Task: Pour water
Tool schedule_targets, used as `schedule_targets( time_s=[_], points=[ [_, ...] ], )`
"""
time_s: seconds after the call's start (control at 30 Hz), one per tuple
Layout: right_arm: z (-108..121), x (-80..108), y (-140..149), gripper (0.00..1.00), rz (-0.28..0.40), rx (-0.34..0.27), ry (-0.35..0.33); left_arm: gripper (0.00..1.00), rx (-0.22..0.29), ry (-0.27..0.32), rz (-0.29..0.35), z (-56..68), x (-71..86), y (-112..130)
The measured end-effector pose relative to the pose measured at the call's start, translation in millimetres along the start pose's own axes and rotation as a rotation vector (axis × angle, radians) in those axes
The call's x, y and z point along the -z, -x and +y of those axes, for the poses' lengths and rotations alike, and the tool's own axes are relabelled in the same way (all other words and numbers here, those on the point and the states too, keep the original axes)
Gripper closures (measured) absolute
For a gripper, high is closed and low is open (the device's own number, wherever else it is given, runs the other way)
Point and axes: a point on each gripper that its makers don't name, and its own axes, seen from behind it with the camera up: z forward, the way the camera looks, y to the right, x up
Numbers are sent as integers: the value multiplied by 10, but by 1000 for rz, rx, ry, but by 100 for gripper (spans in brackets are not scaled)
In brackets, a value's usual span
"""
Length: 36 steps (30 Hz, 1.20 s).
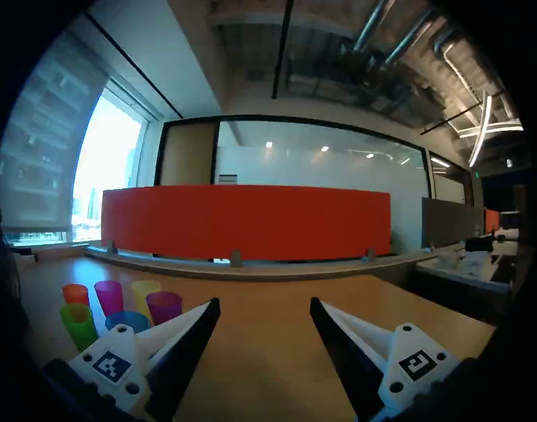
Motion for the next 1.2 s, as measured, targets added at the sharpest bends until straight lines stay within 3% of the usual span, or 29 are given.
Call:
schedule_targets(
  time_s=[0.57,1.2],
  points=[
    [14,-24,202,1,-34,-23,-2,3,0,0,0,10,-3,0],
    [-27,-12,197,1,-33,-8,-6,3,0,0,0,7,0,-2]
  ],
)
